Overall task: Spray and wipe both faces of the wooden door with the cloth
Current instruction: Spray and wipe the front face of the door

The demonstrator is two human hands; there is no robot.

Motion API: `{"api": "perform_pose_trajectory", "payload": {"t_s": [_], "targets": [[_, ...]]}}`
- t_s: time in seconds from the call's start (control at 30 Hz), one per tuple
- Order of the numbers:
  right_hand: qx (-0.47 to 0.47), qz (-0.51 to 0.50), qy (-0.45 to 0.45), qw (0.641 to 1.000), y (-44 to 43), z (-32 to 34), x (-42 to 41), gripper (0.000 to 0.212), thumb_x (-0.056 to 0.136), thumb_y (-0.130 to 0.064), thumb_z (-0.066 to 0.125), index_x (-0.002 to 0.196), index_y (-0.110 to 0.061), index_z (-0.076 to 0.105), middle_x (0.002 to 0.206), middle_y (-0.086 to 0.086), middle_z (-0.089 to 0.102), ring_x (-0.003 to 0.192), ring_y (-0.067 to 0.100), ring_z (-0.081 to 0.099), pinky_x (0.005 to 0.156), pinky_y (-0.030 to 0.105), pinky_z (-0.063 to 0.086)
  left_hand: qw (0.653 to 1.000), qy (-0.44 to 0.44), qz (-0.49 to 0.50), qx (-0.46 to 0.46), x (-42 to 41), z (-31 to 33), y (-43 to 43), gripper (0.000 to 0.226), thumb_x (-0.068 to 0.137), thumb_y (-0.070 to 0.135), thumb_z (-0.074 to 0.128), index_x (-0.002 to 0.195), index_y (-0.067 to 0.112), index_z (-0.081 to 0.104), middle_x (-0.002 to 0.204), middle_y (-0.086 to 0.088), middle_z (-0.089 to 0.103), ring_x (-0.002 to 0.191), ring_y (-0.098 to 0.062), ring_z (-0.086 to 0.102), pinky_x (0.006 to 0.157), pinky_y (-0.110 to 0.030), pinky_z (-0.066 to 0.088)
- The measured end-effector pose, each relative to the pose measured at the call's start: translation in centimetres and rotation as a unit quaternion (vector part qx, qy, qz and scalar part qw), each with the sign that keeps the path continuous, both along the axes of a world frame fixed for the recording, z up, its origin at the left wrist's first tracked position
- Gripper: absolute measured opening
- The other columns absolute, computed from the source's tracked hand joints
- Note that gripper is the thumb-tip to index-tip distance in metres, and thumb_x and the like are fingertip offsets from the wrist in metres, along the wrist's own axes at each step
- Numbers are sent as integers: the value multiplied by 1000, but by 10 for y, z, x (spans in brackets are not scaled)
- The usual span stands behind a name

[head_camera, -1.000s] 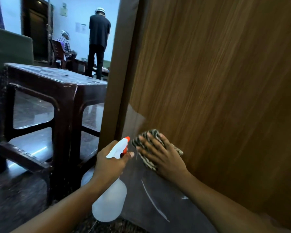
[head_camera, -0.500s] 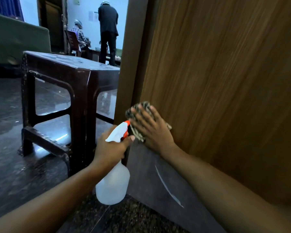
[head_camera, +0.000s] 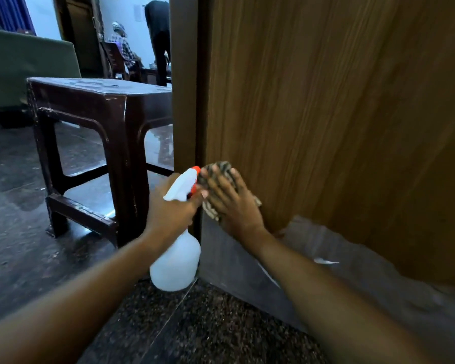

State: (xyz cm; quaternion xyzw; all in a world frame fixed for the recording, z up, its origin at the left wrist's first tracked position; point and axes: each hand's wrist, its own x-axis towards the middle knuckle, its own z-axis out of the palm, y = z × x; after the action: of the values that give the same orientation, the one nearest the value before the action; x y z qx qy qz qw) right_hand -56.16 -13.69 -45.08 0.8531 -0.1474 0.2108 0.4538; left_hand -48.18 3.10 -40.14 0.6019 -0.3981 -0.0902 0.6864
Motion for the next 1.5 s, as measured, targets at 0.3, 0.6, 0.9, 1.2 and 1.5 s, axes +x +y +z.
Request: {"api": "perform_pose_trajectory", "payload": {"t_s": [0.3,0.6,0.9,1.2,1.5], "targets": [[18,25,-101,994,-15,-75,-97,70,94,-33,57,157,-26,28,165,5,15,152,32,10,122,58,3,997,-42,20,58,-34,-66,6,16,79,19,73,86,28,62,67,0,59,55,-13,53,57,-39,51],[13,24,-26,999,-11,-119,-124,63,101,-26,45,159,-22,20,166,6,15,153,29,11,123,55,9,996,35,-38,72,-85,-101,-5,32,76,21,77,98,41,63,82,9,68,62,-12,58,57,-26,51],[40,-101,-355,929,-15,-49,-174,53,101,-47,48,151,-29,41,162,12,25,148,41,15,117,66,10,998,14,-47,50,-100,-84,-24,21,75,25,76,83,39,62,76,4,65,62,-20,59,59,-39,55],[35,-105,-121,986,-7,-182,-256,68,95,-35,57,156,-34,26,167,0,2,154,29,-1,122,57,2,985,48,-117,114,-169,-127,-42,25,76,24,75,87,41,60,78,9,65,70,-18,62,62,-35,55],[82,-176,-460,866,-23,-66,-243,60,99,-44,48,153,-24,31,162,21,17,145,53,12,115,71,5,987,28,-137,80,-194,-110,-52,19,78,22,74,88,32,63,77,-9,66,62,-30,61,55,-39,54]]}}
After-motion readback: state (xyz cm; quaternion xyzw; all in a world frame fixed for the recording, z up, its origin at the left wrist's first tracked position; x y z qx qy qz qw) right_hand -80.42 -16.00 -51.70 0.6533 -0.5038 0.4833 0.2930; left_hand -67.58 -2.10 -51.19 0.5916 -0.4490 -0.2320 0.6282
